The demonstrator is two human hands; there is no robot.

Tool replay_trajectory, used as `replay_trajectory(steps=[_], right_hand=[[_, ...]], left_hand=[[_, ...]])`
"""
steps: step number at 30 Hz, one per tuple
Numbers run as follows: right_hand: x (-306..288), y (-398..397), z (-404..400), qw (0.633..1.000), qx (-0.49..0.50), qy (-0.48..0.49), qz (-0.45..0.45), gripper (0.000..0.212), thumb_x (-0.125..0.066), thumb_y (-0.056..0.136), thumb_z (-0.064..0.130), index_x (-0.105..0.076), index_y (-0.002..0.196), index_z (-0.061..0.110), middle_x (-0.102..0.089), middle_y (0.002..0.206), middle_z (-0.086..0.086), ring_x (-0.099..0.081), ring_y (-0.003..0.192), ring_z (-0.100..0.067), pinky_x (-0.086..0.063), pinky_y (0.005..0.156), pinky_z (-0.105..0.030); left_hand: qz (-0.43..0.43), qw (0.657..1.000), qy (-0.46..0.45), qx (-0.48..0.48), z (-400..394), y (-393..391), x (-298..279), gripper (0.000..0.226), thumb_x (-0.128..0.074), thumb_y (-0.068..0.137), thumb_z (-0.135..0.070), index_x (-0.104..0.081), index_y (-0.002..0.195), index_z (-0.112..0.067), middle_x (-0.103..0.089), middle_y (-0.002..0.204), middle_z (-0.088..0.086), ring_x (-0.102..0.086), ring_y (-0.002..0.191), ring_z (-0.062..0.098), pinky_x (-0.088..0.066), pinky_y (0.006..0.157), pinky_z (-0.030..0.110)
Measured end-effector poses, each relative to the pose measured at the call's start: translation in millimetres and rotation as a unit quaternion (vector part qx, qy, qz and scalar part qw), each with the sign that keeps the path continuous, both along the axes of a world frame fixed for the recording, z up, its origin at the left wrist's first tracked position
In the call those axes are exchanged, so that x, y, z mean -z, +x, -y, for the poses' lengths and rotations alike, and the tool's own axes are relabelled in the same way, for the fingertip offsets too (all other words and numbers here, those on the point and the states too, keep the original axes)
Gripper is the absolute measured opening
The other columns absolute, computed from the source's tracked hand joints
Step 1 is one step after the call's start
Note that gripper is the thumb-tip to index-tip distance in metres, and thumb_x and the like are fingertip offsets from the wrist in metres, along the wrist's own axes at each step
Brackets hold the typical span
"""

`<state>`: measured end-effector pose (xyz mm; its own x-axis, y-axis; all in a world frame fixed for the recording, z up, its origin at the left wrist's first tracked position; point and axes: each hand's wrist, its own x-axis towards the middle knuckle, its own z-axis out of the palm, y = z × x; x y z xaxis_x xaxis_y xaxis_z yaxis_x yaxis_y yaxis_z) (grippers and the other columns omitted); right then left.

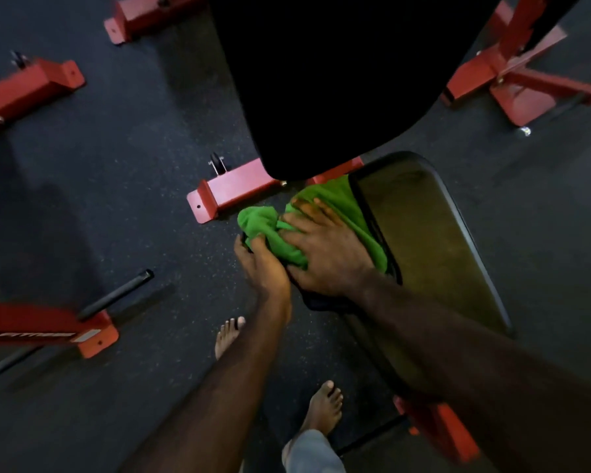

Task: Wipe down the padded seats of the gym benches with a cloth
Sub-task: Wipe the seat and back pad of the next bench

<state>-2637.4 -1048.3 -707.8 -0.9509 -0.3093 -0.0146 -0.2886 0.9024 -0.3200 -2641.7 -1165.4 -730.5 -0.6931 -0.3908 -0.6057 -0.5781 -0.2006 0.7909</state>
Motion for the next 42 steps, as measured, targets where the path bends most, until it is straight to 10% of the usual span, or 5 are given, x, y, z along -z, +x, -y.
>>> replay_trajectory(steps=[8, 23, 28, 37, 42], right_hand=[[3, 30, 22, 0.999, -0.018, 0.023, 0.042, 0.073, -0.07, 0.075, 0.031, -0.057, 0.144, 0.013, -0.046, 0.158, -0.009, -0.029, 0.154, -0.028, -0.019, 0.128, -0.048], [-13, 118, -14, 0.942, 0.322, -0.053, 0.08, 0.08, -0.049, 0.091, 0.036, -0.021, 0.164, 0.024, -0.014, 0.173, -0.002, -0.011, 0.16, -0.024, -0.018, 0.128, -0.05], [-12, 170, -40, 0.99, 0.118, 0.006, 0.079, 0.093, -0.056, 0.08, 0.04, -0.018, 0.165, 0.03, -0.006, 0.174, 0.004, -0.009, 0.16, -0.022, -0.022, 0.124, -0.051], [-13, 174, -18, 0.968, 0.241, -0.015, 0.067, 0.09, -0.06, 0.085, 0.047, -0.021, 0.164, 0.028, -0.01, 0.173, 0.002, -0.008, 0.16, -0.023, -0.018, 0.126, -0.054], [-14, 150, -5, 0.864, 0.499, -0.055, 0.049, 0.08, -0.049, 0.093, 0.049, -0.024, 0.164, 0.021, -0.015, 0.172, -0.004, -0.007, 0.16, -0.026, -0.012, 0.128, -0.051]], left_hand=[[0.0, 0.998, -0.046, 0.035, 13, -9, 0, 0.032, -0.053, 0.079, -0.053, -0.075, 0.086, -0.031, -0.072, 0.104, 0.004, -0.067, 0.097, 0.022, -0.052, 0.084, 0.038], [-0.076, 0.989, -0.053, 0.112, -16, -1, -16, 0.033, -0.062, 0.1, -0.02, -0.065, 0.133, -0.015, -0.07, 0.122, 0.002, -0.066, 0.113, 0.015, -0.055, 0.097, 0.031], [-0.09, 0.984, -0.044, 0.15, -30, 2, -21, 0.037, -0.058, 0.103, -0.018, -0.058, 0.14, -0.012, -0.064, 0.132, 0.005, -0.062, 0.119, 0.011, -0.052, 0.091, 0.015], [-0.098, 0.969, -0.118, 0.192, -43, 17, -16, 0.059, -0.05, 0.094, -0.045, -0.046, 0.15, -0.026, -0.053, 0.144, 0.001, -0.054, 0.13, 0.017, -0.048, 0.109, 0.049], [-0.11, 0.966, -0.12, 0.202, -39, 21, -12, 0.065, -0.047, 0.093, -0.054, -0.043, 0.152, -0.027, -0.05, 0.149, 0.002, -0.051, 0.136, 0.018, -0.046, 0.112, 0.049]])
